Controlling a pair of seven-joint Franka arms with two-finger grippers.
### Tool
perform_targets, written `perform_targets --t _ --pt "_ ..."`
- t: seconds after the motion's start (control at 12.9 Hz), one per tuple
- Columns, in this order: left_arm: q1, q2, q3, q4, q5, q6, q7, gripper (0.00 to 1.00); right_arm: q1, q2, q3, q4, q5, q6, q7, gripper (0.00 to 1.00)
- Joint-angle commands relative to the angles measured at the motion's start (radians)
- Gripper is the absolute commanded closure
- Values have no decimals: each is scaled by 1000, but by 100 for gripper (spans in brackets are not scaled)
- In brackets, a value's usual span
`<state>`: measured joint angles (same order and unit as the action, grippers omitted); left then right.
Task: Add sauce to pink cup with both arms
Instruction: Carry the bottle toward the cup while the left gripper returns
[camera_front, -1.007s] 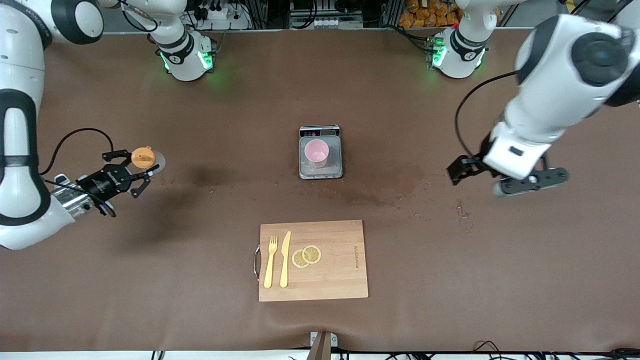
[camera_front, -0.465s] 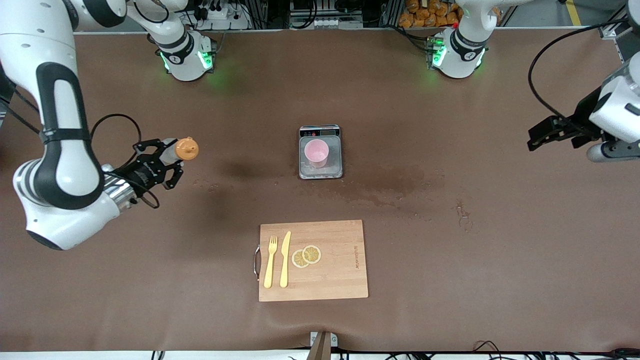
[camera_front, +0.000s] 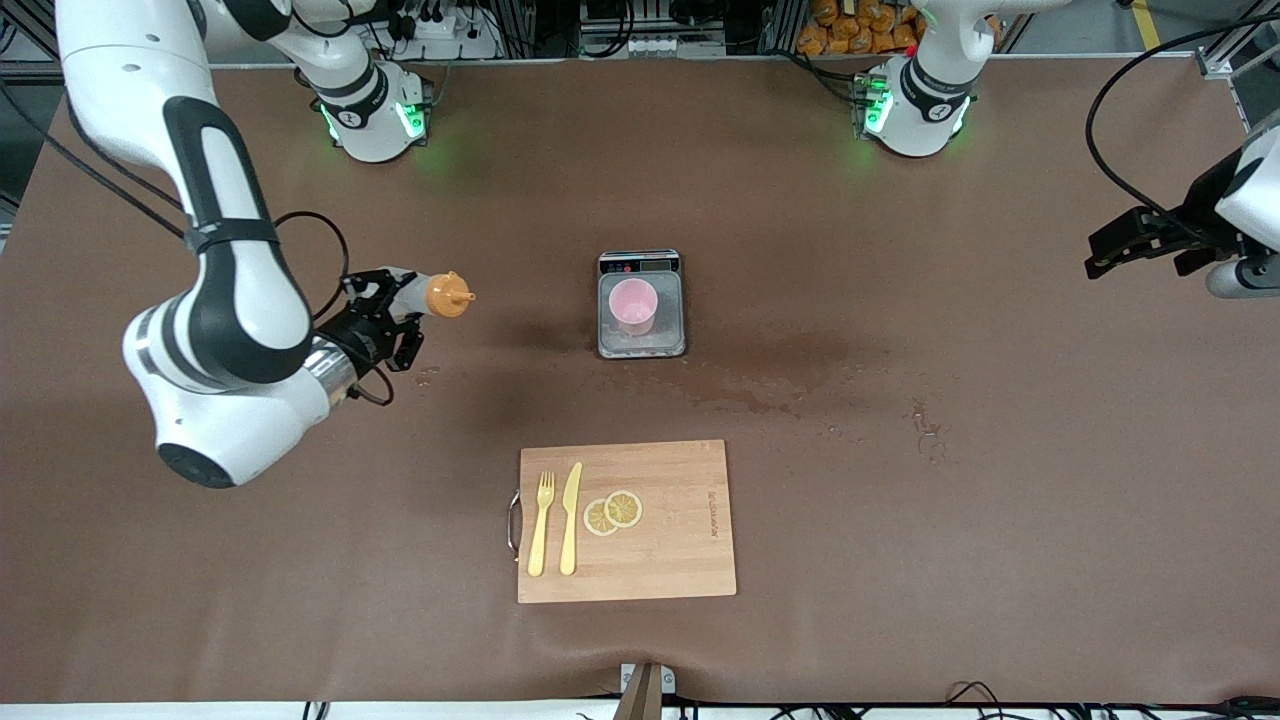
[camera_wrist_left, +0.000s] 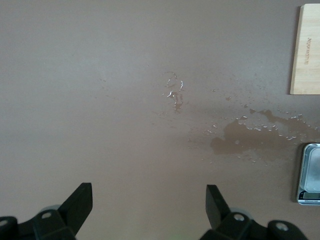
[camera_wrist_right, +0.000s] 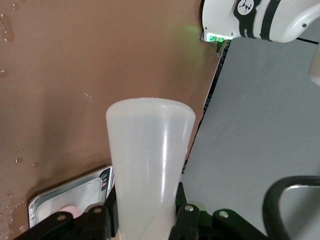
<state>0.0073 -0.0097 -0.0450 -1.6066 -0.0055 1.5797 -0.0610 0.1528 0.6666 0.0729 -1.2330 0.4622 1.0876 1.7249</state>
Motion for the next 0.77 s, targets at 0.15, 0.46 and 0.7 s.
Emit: perform_targets --t 0.15,0.46,0.7 --pt "-9 -13 5 -1 -11 0 18 0 137 1 -10 6 -100 41 174 56" --pt "-9 -4 5 36 -17 -4 7 0 186 4 -10 1 -108 73 272 56" --pt "-1 -7 5 33 -17 -18 9 0 244 27 -10 0 -137 107 372 56"
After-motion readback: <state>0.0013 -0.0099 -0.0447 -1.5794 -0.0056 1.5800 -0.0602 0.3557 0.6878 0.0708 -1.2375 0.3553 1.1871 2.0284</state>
